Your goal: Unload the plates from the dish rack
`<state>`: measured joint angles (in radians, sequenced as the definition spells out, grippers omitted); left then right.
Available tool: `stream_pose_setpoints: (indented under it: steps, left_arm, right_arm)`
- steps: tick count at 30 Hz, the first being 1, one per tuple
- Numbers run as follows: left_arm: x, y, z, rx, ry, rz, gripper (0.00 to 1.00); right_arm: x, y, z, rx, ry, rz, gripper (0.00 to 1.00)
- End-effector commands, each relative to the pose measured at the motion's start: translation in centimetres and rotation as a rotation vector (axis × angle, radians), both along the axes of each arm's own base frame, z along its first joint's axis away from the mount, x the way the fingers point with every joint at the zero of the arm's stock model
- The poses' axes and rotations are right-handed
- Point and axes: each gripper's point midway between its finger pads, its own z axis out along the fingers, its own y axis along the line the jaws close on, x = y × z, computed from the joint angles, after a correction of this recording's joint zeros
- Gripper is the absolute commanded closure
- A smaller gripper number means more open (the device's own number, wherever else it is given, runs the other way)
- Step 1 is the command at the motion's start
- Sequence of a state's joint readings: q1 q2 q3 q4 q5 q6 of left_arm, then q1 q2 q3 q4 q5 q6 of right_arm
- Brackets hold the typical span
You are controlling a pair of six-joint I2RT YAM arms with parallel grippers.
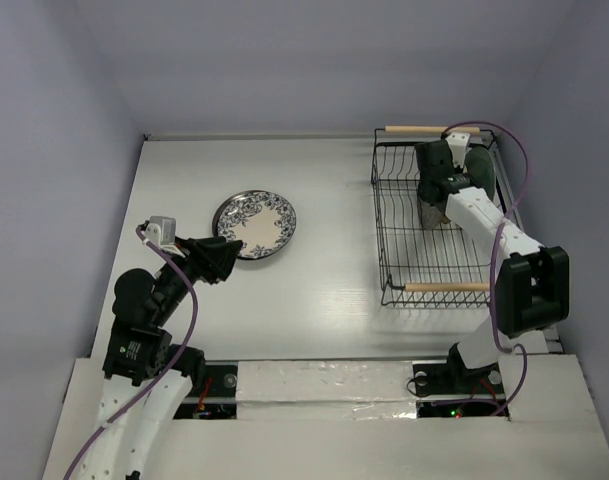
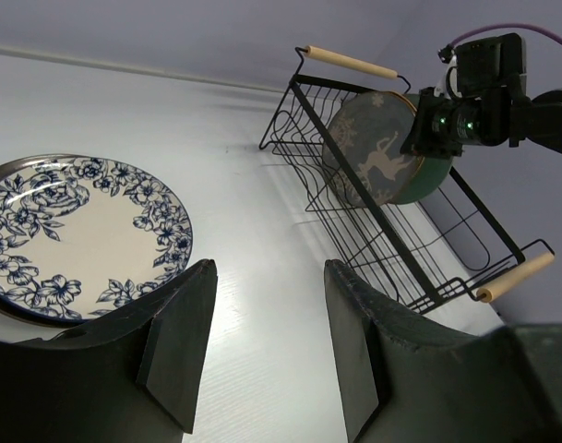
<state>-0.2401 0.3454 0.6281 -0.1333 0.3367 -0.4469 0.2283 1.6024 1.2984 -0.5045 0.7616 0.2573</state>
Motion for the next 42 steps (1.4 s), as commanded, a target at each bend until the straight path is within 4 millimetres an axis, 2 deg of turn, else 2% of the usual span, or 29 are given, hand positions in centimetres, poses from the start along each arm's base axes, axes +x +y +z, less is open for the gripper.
stream_pose_setpoints:
  steps: [1, 5, 10, 16, 19, 22, 28, 29, 31, 32, 33, 34, 38, 39, 42]
  left_arm:
    - [0.3, -0.1, 0.4, -0.007, -0.019, -0.006, 0.54]
    - [0.4, -0.2, 0.3, -0.007, -0.014, -0.009, 0.53]
    - [0.4, -0.2, 0.3, -0.006, -0.016, -0.009, 0.53]
    - [0.4, -0.2, 0.2, -0.006, -0.015, -0.009, 0.53]
    - [0.4, -0.2, 0.3, -0.007, -0.015, -0.006, 0.53]
    - [0.4, -0.2, 0.3, -0.007, -0.015, -0.008, 0.53]
    - [0.5, -0.1, 0.3, -0.007, -0.015, -0.002, 0.53]
    - [0.5, -0.1, 0.2, -0.008, -0.013, -0.002, 0.53]
    - [0.5, -0.1, 0.2, -0.008, -0.013, -0.002, 0.53]
    - [0.5, -0.1, 0.2, -0.009, -0.012, -0.002, 0.53]
    - [0.5, 0.0, 0.2, -0.008, -0.013, 0.001, 0.53]
    - [0.5, 0.0, 0.3, -0.010, -0.015, 0.003, 0.53]
    - [0.6, 0.2, 0.3, -0.009, -0.015, 0.014, 0.54]
    - [0.6, 0.2, 0.2, -0.010, -0.012, 0.014, 0.55]
    - [0.6, 0.3, 0.4, -0.011, -0.017, 0.017, 0.62]
  right_arm:
    - [1.2, -0.7, 3.2, -0.031, -0.082, -0.018, 0.86]
    - [0.7, -0.9, 4.8, -0.048, -0.097, -0.002, 0.99]
    - [0.0, -0.6, 7.4, -0.059, -0.136, 0.010, 1.00]
    - [-1.5, 0.0, 12.7, -0.016, -0.267, 0.042, 1.00]
    - [-2.9, 0.0, 15.6, 0.031, -0.355, 0.052, 1.00]
    - [-4.2, 1.4, 18.5, 0.133, -0.472, 0.117, 1.00]
    - [-6.2, 7.1, 23.1, 0.385, -0.723, 0.336, 1.00]
    - [-6.3, 8.1, 22.8, 0.422, -0.727, 0.368, 1.00]
    - [-6.4, 10.4, 24.0, 0.511, -0.792, 0.450, 1.00]
    - [-6.6, 12.0, 23.5, 0.587, -0.792, 0.499, 1.00]
    - [-6.7, 13.5, 24.4, 0.634, -0.836, 0.547, 1.00]
    - [-6.8, 14.5, 24.6, 0.688, -0.853, 0.560, 1.00]
    - [-5.5, 20.7, 23.0, 0.854, -0.800, 0.687, 1.00]
    - [-4.3, 22.4, 21.8, 0.868, -0.769, 0.698, 1.00]
    - [-3.8, 26.7, 20.6, 0.942, -0.725, 0.738, 1.00]
